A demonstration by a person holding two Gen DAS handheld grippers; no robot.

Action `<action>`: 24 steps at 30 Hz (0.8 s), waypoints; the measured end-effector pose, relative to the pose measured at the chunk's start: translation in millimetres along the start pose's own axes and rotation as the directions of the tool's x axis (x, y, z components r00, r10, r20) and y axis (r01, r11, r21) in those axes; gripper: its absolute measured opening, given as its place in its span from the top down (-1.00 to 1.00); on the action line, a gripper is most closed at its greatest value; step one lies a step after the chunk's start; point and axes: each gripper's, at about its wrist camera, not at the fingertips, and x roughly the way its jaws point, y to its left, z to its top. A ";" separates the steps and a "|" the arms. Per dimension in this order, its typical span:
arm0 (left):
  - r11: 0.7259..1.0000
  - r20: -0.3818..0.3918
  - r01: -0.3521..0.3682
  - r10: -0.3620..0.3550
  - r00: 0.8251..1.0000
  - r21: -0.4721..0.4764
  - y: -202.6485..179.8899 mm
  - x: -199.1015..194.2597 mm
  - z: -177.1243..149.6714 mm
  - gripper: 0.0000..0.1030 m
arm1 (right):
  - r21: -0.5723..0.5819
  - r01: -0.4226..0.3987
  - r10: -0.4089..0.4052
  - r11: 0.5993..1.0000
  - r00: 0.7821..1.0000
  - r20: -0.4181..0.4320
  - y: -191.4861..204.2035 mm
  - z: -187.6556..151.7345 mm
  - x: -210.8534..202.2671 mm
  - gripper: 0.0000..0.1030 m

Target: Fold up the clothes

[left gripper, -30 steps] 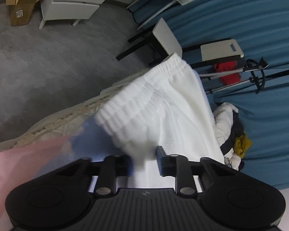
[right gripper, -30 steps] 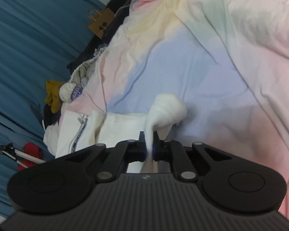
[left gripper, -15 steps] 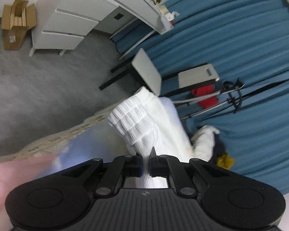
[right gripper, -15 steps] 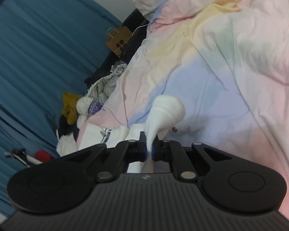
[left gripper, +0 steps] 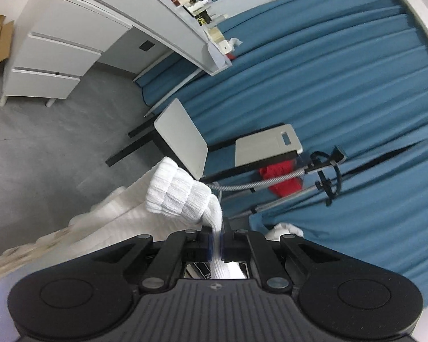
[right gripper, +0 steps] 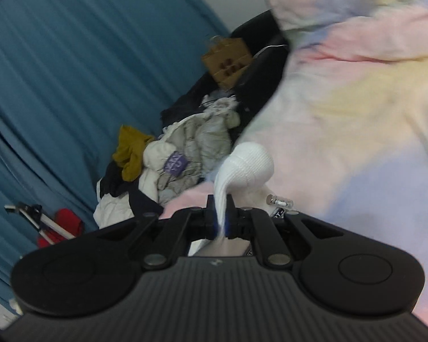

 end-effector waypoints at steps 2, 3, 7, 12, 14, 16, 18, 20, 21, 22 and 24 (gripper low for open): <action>0.998 0.008 -0.046 0.045 0.999 0.042 -13.5 42.4 6.3 0.90 | -0.074 0.013 -0.015 0.997 1.000 -0.024 27.1 -0.4 45.2 0.85; 0.995 0.011 -0.071 0.071 0.997 0.064 -19.6 64.4 6.1 0.90 | -0.108 0.023 -0.027 0.994 0.999 -0.033 36.1 -3.1 67.2 0.85; 0.972 0.020 -0.171 0.170 0.985 0.159 -36.3 146.9 1.6 0.89 | -0.211 0.066 -0.081 0.975 0.995 -0.064 50.8 -21.8 147.1 0.85; 0.939 0.000 -0.259 0.265 0.964 0.226 -26.2 217.4 -13.3 0.87 | -0.263 0.060 -0.093 0.963 0.989 -0.115 36.5 -48.0 202.5 0.82; 0.930 -0.015 -0.267 0.279 0.960 0.251 -22.5 228.8 -18.6 0.82 | -0.273 0.030 -0.064 0.961 0.991 -0.118 31.9 -52.4 205.0 0.76; 0.933 -0.024 -0.254 0.268 0.963 0.255 -16.9 225.0 -20.2 0.77 | -0.270 -0.002 -0.031 0.963 0.992 -0.119 28.8 -52.2 201.0 0.72; 0.943 -0.034 -0.219 0.235 0.971 0.251 -15.1 216.2 -19.3 0.67 | -0.239 -0.022 -0.006 0.971 0.993 -0.116 26.1 -47.2 189.1 0.58; 0.953 -0.041 -0.168 0.184 0.982 0.251 -11.2 195.7 -19.2 0.56 | -0.208 -0.044 0.022 0.977 0.994 -0.106 23.7 -42.0 174.1 0.40; 0.958 -0.044 -0.141 0.157 0.987 0.251 -9.1 184.5 -19.2 0.39 | -0.198 -0.067 0.049 0.978 0.994 -0.097 22.0 -40.1 163.5 0.37; 0.962 -0.043 -0.115 0.130 0.991 0.248 -8.0 171.4 -20.5 0.25 | -0.188 -0.092 0.076 0.978 0.993 -0.092 19.4 -38.5 151.9 0.35; 0.972 -0.039 -0.057 0.067 0.997 0.228 -4.4 135.9 -27.2 0.04 | -0.146 -0.133 0.122 0.980 0.989 -0.081 8.9 -35.8 126.7 0.13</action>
